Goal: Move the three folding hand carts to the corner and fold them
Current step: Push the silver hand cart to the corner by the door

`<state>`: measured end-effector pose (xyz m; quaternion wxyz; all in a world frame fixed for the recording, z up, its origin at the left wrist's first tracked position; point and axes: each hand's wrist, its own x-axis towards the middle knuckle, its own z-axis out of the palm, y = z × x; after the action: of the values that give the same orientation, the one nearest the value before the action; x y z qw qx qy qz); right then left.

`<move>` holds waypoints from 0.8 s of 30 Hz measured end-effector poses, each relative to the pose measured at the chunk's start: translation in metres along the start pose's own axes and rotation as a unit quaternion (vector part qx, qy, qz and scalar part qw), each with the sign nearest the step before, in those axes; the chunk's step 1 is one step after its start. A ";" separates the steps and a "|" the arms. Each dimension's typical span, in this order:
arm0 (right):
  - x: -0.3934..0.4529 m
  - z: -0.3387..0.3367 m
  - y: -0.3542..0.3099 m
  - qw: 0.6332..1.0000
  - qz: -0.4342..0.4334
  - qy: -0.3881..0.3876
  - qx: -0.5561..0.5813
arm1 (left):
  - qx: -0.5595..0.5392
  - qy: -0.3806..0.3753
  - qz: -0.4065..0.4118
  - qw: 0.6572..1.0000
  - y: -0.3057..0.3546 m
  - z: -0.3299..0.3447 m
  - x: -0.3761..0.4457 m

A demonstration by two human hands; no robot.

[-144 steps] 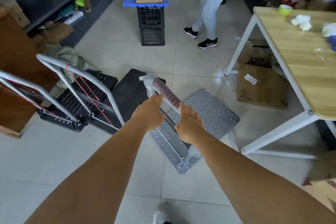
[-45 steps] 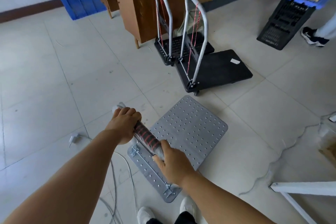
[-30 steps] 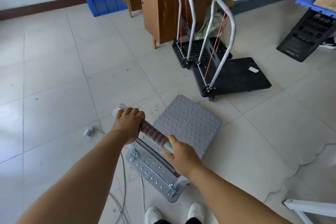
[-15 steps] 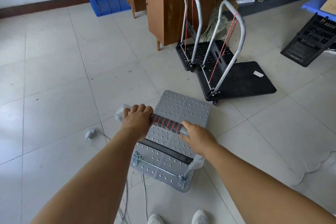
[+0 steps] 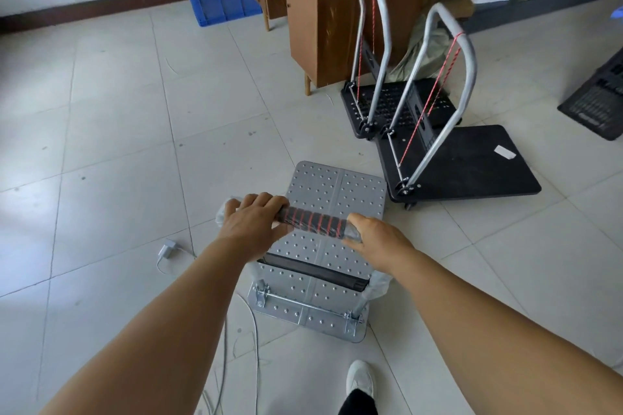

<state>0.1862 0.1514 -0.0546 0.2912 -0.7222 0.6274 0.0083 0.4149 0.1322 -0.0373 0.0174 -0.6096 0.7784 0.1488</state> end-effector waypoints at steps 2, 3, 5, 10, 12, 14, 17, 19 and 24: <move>0.010 -0.011 0.011 1.000 -0.014 -0.008 -0.004 | -0.002 0.008 -0.014 1.000 0.010 -0.001 0.011; 0.015 -0.016 0.017 1.000 -0.020 -0.012 -0.006 | 0.001 0.012 -0.023 1.000 0.015 0.000 0.016; 0.024 -0.027 0.028 0.999 -0.025 -0.017 -0.009 | 0.004 0.016 -0.041 0.999 0.025 0.001 0.026; 0.048 -0.051 0.049 0.999 -0.025 -0.013 -0.028 | 0.007 0.018 -0.077 0.997 0.045 0.004 0.047; 0.059 -0.057 0.054 0.999 -0.016 0.002 -0.039 | 0.006 0.015 -0.089 0.996 0.050 0.003 0.054; 0.070 -0.063 0.055 0.999 -0.008 0.015 -0.031 | 0.007 0.011 -0.101 0.995 0.053 0.002 0.062; 0.084 -0.069 0.046 0.999 -0.039 0.025 -0.029 | 0.005 0.006 -0.117 0.993 0.055 -0.001 0.076; 0.091 -0.071 0.039 0.998 -0.036 0.034 -0.046 | 0.004 0.007 -0.123 0.992 0.054 -0.003 0.086; 0.115 -0.077 0.027 0.997 0.018 0.032 -0.068 | 0.010 0.011 -0.120 0.993 0.043 -0.010 0.113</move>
<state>0.1585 0.0133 -0.0455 0.2209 -0.7290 0.6470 0.0330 0.3466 0.0319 -0.0421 0.0324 -0.7002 0.7011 0.1311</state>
